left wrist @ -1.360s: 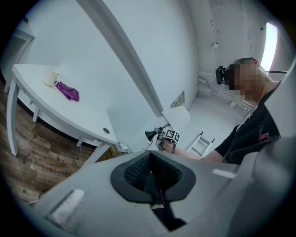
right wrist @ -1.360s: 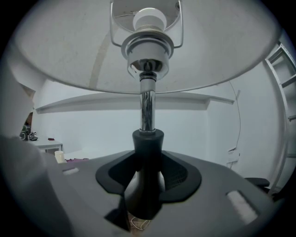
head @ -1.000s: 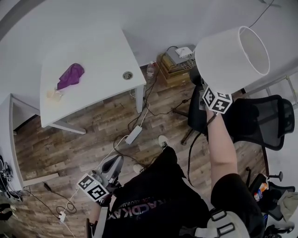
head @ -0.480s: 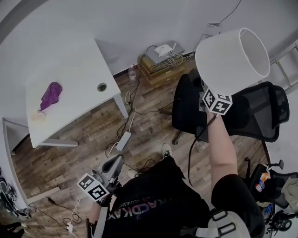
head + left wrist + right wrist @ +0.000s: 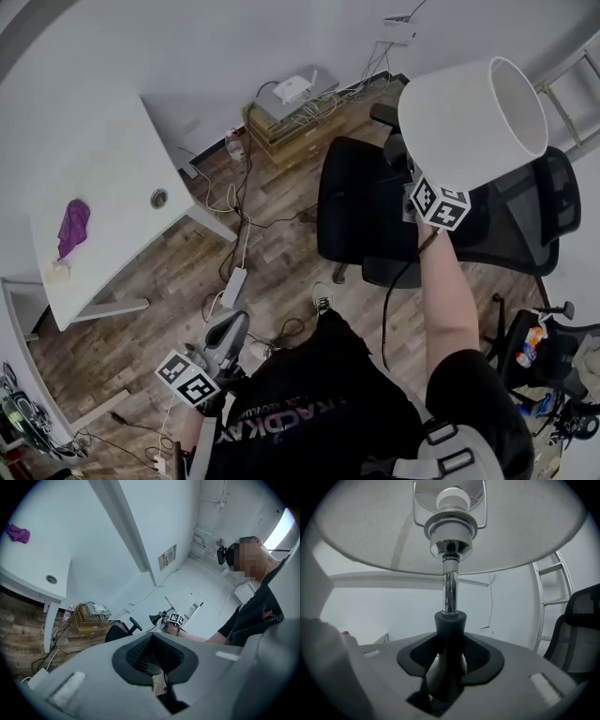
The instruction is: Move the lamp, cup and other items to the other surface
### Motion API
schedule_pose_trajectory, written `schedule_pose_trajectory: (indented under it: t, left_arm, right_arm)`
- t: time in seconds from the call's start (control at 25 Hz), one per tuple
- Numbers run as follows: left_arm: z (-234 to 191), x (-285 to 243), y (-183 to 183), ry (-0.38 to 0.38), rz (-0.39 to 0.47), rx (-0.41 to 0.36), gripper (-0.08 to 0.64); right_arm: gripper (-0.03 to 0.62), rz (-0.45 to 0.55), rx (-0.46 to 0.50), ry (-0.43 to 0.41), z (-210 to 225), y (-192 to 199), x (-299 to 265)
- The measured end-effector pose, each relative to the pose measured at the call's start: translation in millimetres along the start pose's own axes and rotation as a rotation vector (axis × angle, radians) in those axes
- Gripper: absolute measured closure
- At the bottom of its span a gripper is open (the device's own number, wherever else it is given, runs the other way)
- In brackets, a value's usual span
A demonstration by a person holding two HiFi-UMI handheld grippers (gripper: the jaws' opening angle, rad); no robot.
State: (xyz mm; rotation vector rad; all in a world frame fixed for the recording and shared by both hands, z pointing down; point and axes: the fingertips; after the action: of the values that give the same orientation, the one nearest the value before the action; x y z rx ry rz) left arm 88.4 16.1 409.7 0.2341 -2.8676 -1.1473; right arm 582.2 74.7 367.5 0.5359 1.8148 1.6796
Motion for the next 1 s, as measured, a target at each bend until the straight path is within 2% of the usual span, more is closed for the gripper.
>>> schedule_pose_trajectory:
  t: [0.56,0.8,1.0]
  left_arm:
    - [-3,-106,41,-0.006,-0.17,0.064,0.557]
    - [2,-155,58,0.021,-0.257,0.09,0.557]
    - [3,-187,74,-0.004,-0.323,0.125,0.557]
  right_arm:
    - [0.434,-0.104,-0.103,0.134,147,89,-16]
    - [0.434,-0.151,-0.166,0.185,193,128,-14]
    - [0.434,-0.193,-0.201,0.212,231,163,-20]
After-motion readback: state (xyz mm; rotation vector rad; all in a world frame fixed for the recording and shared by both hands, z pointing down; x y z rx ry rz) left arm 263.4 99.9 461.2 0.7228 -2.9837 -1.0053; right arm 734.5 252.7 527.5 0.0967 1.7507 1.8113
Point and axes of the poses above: the fingertips, and each gripper's own axes: x backward along the fingers, z to its right, y out of its underside, and after that the axes turned 8 degrees about y, right-handed
